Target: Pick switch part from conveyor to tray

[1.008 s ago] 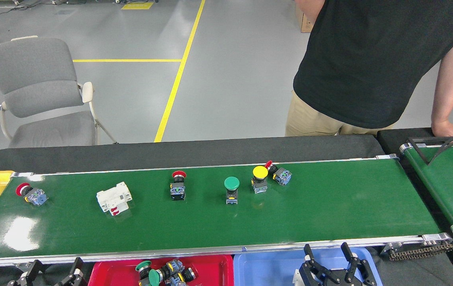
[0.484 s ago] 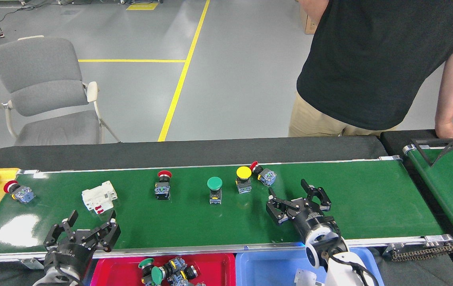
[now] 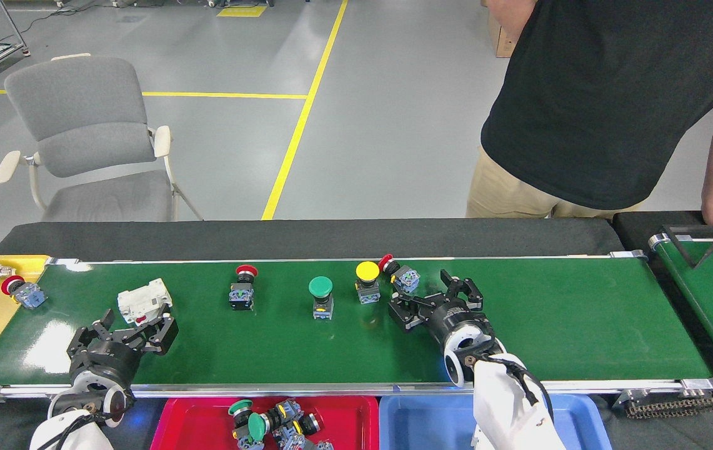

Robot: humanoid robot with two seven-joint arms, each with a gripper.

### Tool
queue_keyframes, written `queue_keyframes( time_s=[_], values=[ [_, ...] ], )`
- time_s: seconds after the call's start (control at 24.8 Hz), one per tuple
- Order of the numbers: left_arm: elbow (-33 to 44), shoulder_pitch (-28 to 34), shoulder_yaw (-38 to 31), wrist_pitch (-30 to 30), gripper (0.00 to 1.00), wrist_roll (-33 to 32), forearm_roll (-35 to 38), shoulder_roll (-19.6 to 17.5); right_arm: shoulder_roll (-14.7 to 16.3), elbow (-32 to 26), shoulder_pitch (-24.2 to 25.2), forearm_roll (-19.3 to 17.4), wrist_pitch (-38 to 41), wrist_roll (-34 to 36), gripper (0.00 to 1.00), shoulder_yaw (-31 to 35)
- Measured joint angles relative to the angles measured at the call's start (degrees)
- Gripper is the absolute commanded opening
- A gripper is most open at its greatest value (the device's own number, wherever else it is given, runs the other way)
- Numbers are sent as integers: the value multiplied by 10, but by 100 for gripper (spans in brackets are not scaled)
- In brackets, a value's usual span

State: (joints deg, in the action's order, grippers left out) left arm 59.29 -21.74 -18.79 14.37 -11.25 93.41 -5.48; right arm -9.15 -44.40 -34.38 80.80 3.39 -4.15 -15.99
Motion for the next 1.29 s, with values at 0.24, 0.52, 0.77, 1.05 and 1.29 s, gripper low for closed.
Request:
queue_keyframes(
  time_s=[0.24, 0.52, 0.77, 1.05, 1.29],
  values=[
    [-102, -61, 50, -53, 82, 26, 2, -3, 0, 52, -22, -1, -21, 15, 45, -54],
    [-181, -94, 97, -146, 37, 96, 0, -4, -4, 80, -38, -3, -26, 24, 10, -74],
    [-183, -94, 97, -154, 17, 110, -11, -3, -4, 80, -38, -5, -27, 25, 3, -74],
    [-114, -55, 98, -134, 12, 130, -19, -4, 4, -16, -11, -9, -17, 28, 3, -79],
    [96, 66, 99, -79, 11, 134, -25, -4, 73, -246, 128, -9, 86, 20, 3, -83]
  ],
)
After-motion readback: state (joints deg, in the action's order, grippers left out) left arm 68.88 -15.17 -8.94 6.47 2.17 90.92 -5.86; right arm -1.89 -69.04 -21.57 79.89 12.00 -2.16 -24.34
